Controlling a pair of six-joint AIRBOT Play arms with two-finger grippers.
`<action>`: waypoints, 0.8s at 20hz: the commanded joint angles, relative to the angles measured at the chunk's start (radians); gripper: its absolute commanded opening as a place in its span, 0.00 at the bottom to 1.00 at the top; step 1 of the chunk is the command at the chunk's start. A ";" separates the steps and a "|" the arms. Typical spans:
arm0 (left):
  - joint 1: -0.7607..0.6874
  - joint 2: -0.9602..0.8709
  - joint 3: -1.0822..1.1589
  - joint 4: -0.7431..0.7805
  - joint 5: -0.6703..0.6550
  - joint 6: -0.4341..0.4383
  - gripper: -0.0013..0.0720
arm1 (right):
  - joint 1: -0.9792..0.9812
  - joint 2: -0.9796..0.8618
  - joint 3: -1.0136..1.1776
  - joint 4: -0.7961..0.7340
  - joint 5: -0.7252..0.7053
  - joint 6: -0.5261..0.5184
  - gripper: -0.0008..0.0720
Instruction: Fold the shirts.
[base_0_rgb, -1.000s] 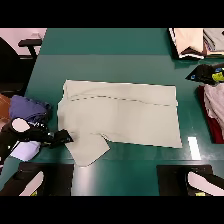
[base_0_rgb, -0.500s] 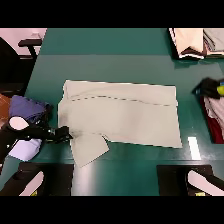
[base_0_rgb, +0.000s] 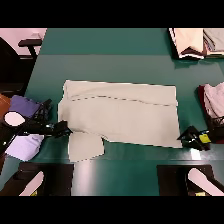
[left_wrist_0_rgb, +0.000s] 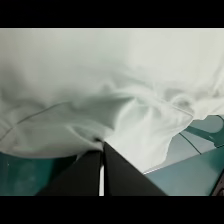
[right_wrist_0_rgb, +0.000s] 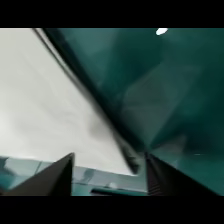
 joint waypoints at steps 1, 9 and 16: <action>0.000 0.001 0.003 0.003 0.005 0.001 0.05 | 0.058 -0.065 -0.068 0.072 -0.083 -0.019 0.60; 0.000 0.097 0.064 0.182 -0.205 -0.037 0.05 | 0.256 0.114 0.077 -0.119 0.014 -0.018 0.03; 0.000 0.307 0.090 0.159 -0.444 -0.113 0.05 | 0.263 0.351 0.183 -0.249 0.173 -0.019 0.03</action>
